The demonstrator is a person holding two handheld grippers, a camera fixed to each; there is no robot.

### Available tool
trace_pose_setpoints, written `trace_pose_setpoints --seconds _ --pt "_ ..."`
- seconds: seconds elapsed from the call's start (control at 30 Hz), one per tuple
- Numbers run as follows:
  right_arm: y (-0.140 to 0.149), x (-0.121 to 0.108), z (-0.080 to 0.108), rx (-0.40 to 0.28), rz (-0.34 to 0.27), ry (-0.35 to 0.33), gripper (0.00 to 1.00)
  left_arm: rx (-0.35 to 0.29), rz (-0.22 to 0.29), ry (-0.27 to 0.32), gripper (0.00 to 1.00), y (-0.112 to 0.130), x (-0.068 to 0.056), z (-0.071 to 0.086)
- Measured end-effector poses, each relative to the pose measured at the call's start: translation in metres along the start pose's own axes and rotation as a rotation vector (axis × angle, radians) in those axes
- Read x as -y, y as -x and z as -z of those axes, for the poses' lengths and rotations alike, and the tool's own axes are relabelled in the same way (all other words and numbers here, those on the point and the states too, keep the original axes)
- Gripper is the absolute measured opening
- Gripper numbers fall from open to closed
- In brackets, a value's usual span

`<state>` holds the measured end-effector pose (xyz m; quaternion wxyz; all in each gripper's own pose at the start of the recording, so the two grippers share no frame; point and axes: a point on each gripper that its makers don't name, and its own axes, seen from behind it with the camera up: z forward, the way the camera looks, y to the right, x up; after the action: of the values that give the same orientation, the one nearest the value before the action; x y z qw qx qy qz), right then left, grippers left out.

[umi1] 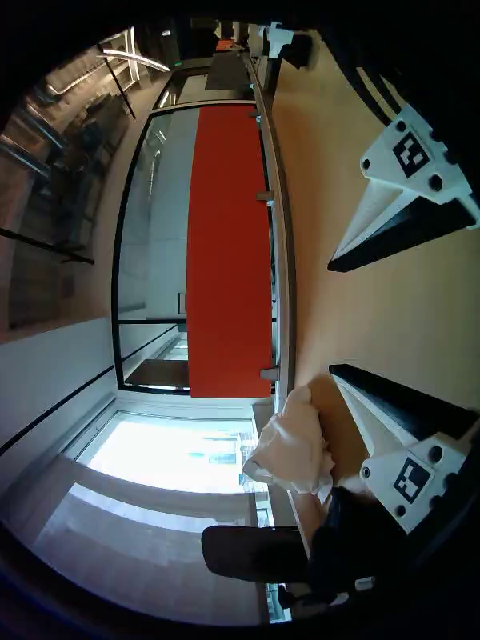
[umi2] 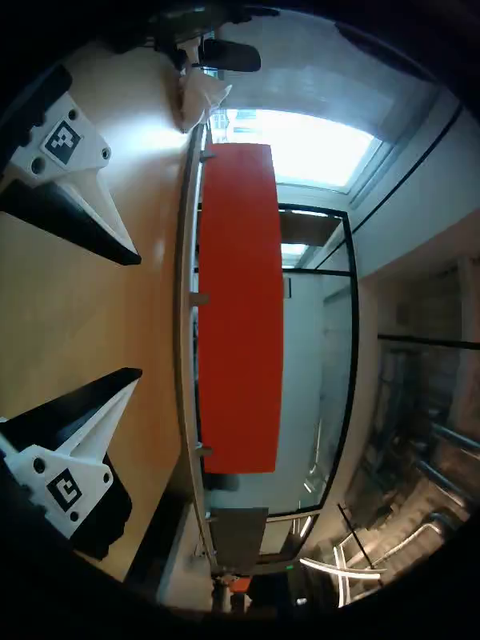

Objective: Fold towel

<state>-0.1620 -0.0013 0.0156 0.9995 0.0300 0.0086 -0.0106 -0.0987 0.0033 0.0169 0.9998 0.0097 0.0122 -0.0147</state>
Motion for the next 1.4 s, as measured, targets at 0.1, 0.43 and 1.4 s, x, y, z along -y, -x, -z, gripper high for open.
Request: trace_pose_setpoints --seconds 0.1,0.43,1.4 --pt "0.0 -0.0006 0.0002 0.0 -0.001 0.002 1.0 0.0 0.0 0.0 0.85 -0.0002 0.0 0.0001" --pt "0.0006 -0.0005 0.0005 0.0 0.0 0.006 1.0 0.0 0.0 0.0 0.85 0.0001 0.0 0.0004" --pt "0.0006 -0.0008 0.0005 0.001 0.0 0.006 1.0 0.002 0.0 0.0 0.85 -0.0049 0.0001 0.0011"
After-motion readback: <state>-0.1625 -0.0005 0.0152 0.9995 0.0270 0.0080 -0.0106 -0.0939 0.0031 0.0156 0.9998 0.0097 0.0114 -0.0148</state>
